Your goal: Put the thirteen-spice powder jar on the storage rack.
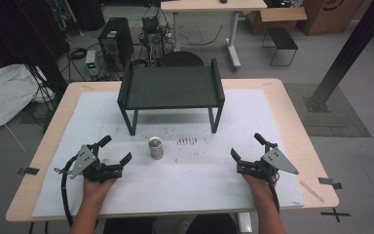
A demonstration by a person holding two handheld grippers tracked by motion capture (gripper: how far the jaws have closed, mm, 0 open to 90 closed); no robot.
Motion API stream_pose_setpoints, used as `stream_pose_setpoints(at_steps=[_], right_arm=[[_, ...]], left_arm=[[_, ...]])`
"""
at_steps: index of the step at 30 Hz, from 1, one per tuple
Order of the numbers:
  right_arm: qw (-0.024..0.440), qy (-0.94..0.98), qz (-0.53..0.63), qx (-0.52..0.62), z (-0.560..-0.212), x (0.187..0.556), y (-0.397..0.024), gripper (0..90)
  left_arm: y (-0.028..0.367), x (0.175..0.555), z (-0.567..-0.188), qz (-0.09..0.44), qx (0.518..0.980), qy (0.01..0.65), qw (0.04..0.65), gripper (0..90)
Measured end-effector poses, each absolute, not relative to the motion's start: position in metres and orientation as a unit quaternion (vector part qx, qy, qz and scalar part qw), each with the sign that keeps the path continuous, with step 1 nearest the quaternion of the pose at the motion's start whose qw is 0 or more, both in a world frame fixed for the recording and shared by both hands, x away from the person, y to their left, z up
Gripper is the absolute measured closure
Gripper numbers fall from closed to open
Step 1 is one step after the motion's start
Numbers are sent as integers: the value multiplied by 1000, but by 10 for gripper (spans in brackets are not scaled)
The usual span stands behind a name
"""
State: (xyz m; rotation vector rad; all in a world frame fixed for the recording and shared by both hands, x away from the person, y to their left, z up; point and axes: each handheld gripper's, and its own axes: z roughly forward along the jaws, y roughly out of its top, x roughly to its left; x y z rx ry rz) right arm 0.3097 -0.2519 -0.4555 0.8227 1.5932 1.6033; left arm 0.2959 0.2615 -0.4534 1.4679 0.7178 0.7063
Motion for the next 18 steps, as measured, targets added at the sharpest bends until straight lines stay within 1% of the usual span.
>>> stream_pose_setpoints(at_steps=[9,18], right_arm=[[360,617,624,318,-456,309,-252,0],[358,616,626,317,-456,309,-253,0]], left_arm=[[261,295,-453,319,635,320,626,3],[262,294,-451,310,639,327,624,2]])
